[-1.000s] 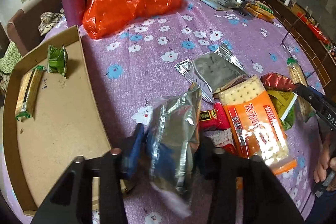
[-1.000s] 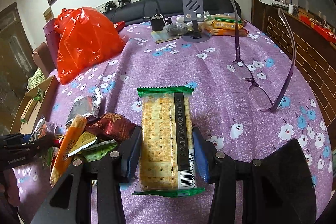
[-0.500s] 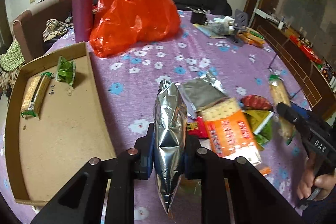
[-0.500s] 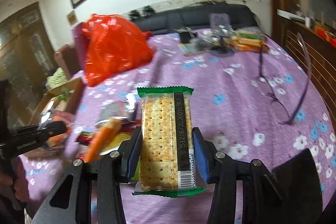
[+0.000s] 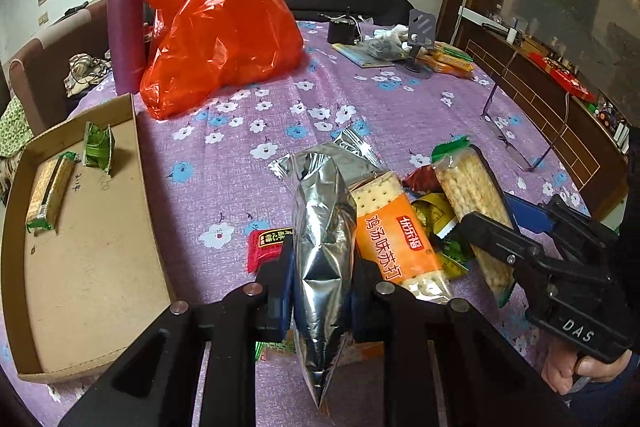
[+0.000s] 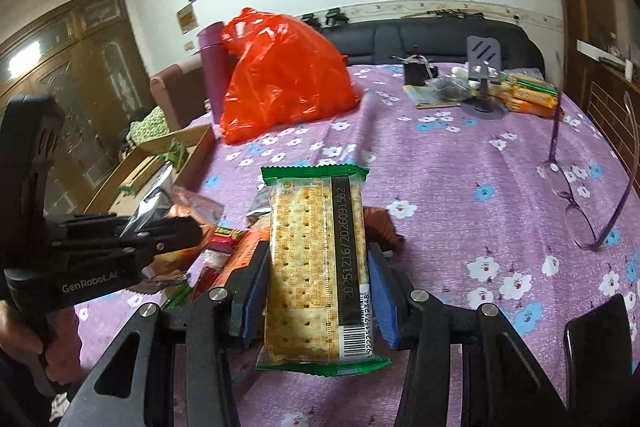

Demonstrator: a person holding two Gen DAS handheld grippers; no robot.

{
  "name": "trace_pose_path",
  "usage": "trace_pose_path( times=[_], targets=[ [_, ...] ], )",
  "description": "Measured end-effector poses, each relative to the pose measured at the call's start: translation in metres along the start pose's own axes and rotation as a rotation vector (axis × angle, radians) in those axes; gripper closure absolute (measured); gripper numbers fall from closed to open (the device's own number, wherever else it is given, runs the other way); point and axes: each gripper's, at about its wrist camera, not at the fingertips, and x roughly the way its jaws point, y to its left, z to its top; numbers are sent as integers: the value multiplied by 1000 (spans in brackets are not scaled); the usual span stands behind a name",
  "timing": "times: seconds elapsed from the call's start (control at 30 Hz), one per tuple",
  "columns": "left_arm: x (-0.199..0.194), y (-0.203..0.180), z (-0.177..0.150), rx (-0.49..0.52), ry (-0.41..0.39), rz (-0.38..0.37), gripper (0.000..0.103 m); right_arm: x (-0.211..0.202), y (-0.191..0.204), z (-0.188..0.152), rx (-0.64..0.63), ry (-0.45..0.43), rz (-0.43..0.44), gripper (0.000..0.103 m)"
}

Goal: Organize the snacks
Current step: 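Carry the foil bag and cracker pack over to the cardboard box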

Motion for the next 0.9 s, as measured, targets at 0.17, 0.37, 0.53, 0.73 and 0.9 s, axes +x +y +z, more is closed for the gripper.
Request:
trace_pose_path(
  times=[0.17,0.37,0.53,0.73,0.9],
  targets=[
    [-4,1,0,9,-16,19,83,0,0,0,1,-2,9,53],
    [-9,1,-2,28,-43,57,83,-1,1,0,-2,-8,8,53],
    [-17,2,-3,40,-75,83,83,-1,-2,0,12,-11,16,53],
    [-29,10,-4,46,-121,117,83,-4,-1,4,37,-12,28,53],
    [-39,20,-4,37,-155,143,83,-8,8,9,62,-12,57,52]
  ],
)
